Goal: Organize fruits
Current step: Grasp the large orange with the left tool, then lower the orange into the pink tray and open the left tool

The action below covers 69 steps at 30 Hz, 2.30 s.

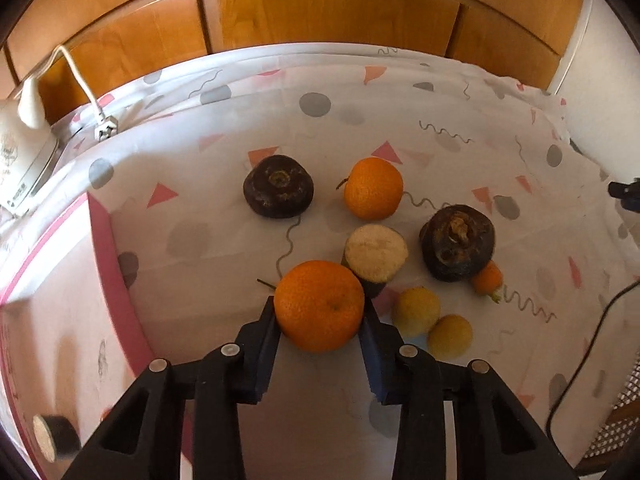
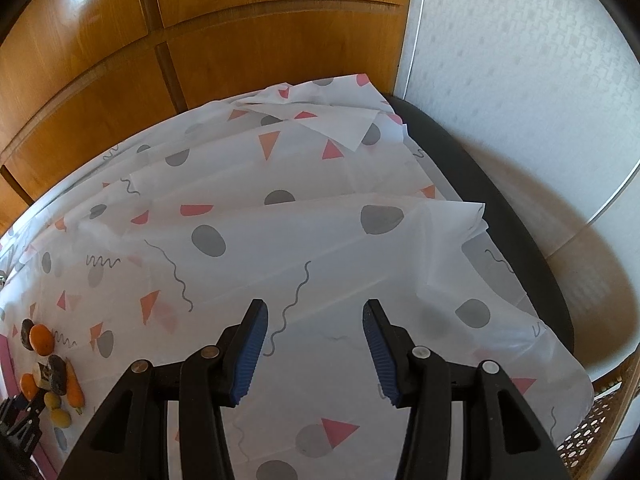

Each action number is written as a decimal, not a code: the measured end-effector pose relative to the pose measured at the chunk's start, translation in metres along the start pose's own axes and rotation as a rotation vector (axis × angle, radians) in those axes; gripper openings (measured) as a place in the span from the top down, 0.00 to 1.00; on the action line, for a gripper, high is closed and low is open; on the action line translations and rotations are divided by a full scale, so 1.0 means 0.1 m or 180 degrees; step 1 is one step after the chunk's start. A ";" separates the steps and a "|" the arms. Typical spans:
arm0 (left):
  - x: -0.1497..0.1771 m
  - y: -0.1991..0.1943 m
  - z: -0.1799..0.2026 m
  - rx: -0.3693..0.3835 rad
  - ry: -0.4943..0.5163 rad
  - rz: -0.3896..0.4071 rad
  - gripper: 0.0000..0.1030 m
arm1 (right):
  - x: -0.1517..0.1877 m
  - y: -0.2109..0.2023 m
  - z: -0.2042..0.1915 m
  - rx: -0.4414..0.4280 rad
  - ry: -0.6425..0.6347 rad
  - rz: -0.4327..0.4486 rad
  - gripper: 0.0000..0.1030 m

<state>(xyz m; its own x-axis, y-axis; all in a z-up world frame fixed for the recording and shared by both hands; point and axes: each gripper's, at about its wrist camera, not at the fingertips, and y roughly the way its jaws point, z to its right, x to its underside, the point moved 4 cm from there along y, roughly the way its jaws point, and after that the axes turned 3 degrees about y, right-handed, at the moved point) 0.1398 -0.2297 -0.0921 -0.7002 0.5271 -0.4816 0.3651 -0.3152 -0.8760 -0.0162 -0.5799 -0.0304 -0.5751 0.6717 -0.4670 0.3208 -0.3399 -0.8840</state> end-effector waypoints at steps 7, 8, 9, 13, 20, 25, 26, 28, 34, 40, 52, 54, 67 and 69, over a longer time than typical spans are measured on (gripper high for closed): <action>0.21 -0.45 -0.11 0.0173 -0.0297 0.0245 0.63 | 0.03 0.03 -0.03 0.0010 -0.0070 -0.0039 0.51; 0.26 -0.52 -0.15 0.0195 -0.0360 0.0272 0.63 | 0.03 0.03 -0.04 0.0014 -0.0085 -0.0043 0.51; 0.29 -0.58 -0.16 0.0206 -0.0409 0.0292 0.63 | 0.03 0.03 -0.04 0.0016 -0.0093 -0.0044 0.51; 0.47 -0.76 -0.28 0.0221 -0.0605 0.0357 0.63 | 0.04 0.03 -0.05 0.0031 -0.0112 -0.0040 0.51; 0.88 -1.11 -0.83 0.0006 -0.1170 0.0553 0.63 | 0.06 -0.02 -0.04 0.0044 -0.0094 -0.0003 0.51; 1.14 -1.12 -1.34 -0.0161 -0.1791 0.0494 0.63 | 0.07 -0.05 -0.08 0.0045 -0.0134 0.0035 0.51; 1.21 -1.10 -1.42 -0.0160 -0.1911 0.0457 0.63 | 0.07 -0.04 -0.08 0.0056 -0.0137 0.0036 0.51; 1.29 -1.08 -1.47 -0.0178 -0.1980 0.0432 0.63 | 0.07 -0.03 -0.07 0.0065 -0.0124 0.0018 0.51; 1.46 -1.00 -1.59 -0.0380 -0.2045 0.0330 0.63 | 0.08 -0.01 -0.06 0.0119 -0.0110 -0.0004 0.51; 1.54 -1.02 -1.62 -0.0519 -0.2026 0.0335 0.56 | 0.09 0.00 -0.06 0.0163 -0.0124 -0.0015 0.51; 1.58 -1.36 -1.59 -0.0895 -0.1949 0.0679 0.40 | 0.10 0.00 -0.06 0.0194 -0.0149 -0.0016 0.51; 1.59 -1.42 -1.64 -0.0947 -0.2005 0.0737 0.40 | 0.11 -0.01 -0.07 0.0183 -0.0156 -0.0006 0.51; 1.74 -1.32 -1.70 -0.0967 -0.2131 0.0602 0.36 | 0.16 -0.17 -0.40 -0.0247 -0.0487 0.0186 0.51; 1.76 -1.30 -1.69 -0.0957 -0.2127 0.0587 0.36 | 0.17 -0.20 -0.47 -0.0315 -0.0561 0.0205 0.51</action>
<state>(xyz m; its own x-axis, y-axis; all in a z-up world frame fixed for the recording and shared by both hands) 0.0730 0.0373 -0.0674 -0.7996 -0.1343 -0.5853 0.5970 -0.0726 -0.7990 0.0029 -0.5306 -0.0202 -0.6709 0.5222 -0.5265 0.4287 -0.3062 -0.8500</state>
